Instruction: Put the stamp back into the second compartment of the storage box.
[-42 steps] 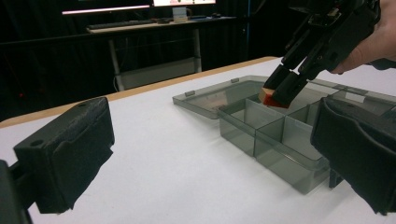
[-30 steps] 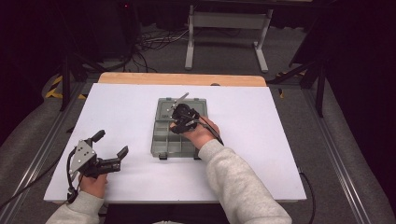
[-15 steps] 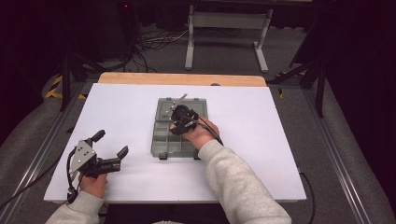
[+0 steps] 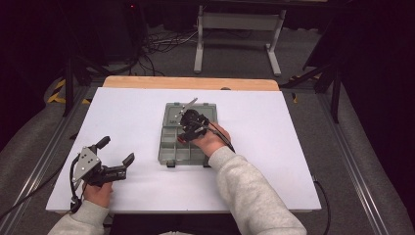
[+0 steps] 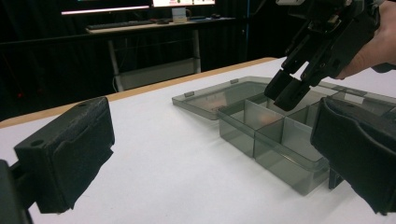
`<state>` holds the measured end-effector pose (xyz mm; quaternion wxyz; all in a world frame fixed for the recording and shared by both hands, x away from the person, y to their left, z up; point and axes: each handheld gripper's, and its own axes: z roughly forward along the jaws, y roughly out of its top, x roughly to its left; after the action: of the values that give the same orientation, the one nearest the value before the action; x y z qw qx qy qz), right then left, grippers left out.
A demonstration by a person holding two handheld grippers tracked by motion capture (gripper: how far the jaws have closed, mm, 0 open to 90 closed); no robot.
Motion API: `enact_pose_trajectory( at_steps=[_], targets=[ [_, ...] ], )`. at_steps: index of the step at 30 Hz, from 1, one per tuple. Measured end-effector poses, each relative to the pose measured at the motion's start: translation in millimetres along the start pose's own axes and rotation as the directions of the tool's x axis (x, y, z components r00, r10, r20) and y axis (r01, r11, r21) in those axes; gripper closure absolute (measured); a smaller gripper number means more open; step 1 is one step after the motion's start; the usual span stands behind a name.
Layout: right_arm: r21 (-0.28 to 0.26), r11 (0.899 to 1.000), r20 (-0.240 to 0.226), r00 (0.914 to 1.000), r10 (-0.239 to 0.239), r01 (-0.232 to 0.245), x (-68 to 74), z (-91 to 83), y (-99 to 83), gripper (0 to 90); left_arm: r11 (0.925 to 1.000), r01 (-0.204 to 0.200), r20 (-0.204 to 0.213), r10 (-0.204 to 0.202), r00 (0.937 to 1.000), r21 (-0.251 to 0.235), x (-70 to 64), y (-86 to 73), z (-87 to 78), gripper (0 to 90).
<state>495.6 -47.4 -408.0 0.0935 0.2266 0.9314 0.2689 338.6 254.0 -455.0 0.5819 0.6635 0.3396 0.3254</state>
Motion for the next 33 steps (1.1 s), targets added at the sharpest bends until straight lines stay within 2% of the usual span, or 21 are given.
enact_pose_trajectory(
  at_steps=[3, 6, 10, 11, 15, 16, 21, 24, 30, 33],
  targets=[
    [-0.023, 1.0, 0.0, 1.0, 0.006, -0.006, -0.2, -4.5, 0.0, 59.0, 1.0, 0.0, 0.0, 0.0, 1.0, 0.0, 0.0, 0.0, 0.0, 0.5],
    [-0.056, 0.998, -0.001, 1.0, 0.004, -0.004, 0.1, -11.5, 0.2, 52.1, 1.0, 0.0, 0.0, 0.0, 1.0, 0.001, 0.0, 0.0, 0.0, 0.5],
    [-0.074, 0.997, -0.011, 0.9999, 0.01, -0.011, 1.1, -17.1, 0.3, 47.4, 1.0, -0.001, -0.001, 0.001, 1.0, 0.001, -0.1, 0.0, 0.0, 0.5],
    [-0.102, 0.995, -0.015, 0.9999, 0.005, -0.006, 2.3, -23.0, 0.3, 42.2, 1.0, -0.001, -0.001, 0.001, 1.0, 0.001, -0.1, 0.0, 0.0, 0.5],
    [-0.156, 0.988, -0.043, 0.999, 0.012, -0.019, 4.8, -32.8, 0.1, 29.4, 1.0, -0.001, -0.002, 0.001, 1.0, 0.001, -0.2, -0.1, 0.1, 0.5],
    [-0.156, 0.988, -0.043, 0.999, 0.012, -0.019, 4.8, -32.8, 0.1, 29.4, 1.0, -0.001, -0.003, 0.001, 1.0, 0.001, -0.1, -0.1, 0.1, 0.5],
    [-0.196, 0.981, -0.041, 0.9991, -0.002, -0.006, 9.2, -45.1, -1.2, 15.0, 1.0, -0.002, -0.003, 0.002, 1.0, 0.001, -0.2, -0.1, 0.1, 0.5],
    [-0.221, 0.975, -0.041, 0.9991, -0.005, -0.004, 12.3, -51.9, -1.6, 11.4, 1.0, -0.001, -0.004, 0.001, 1.0, 0.002, -0.3, -0.1, 0.2, 0.5],
    [-0.262, 0.965, -0.011, 0.9996, -0.026, 0.022, 19.6, -65.8, -3.2, 3.7, 1.0, -0.003, -0.004, 0.003, 1.0, 0.002, -0.3, 0.0, 0.0, 0.5],
    [-0.282, 0.959, -0.008, 0.9996, -0.025, 0.022, 22.1, -73.0, -5.9, 2.6, 1.0, -0.002, -0.004, 0.002, 1.0, 0.001, -0.4, 0.0, 0.1, 0.5]
  ],
)
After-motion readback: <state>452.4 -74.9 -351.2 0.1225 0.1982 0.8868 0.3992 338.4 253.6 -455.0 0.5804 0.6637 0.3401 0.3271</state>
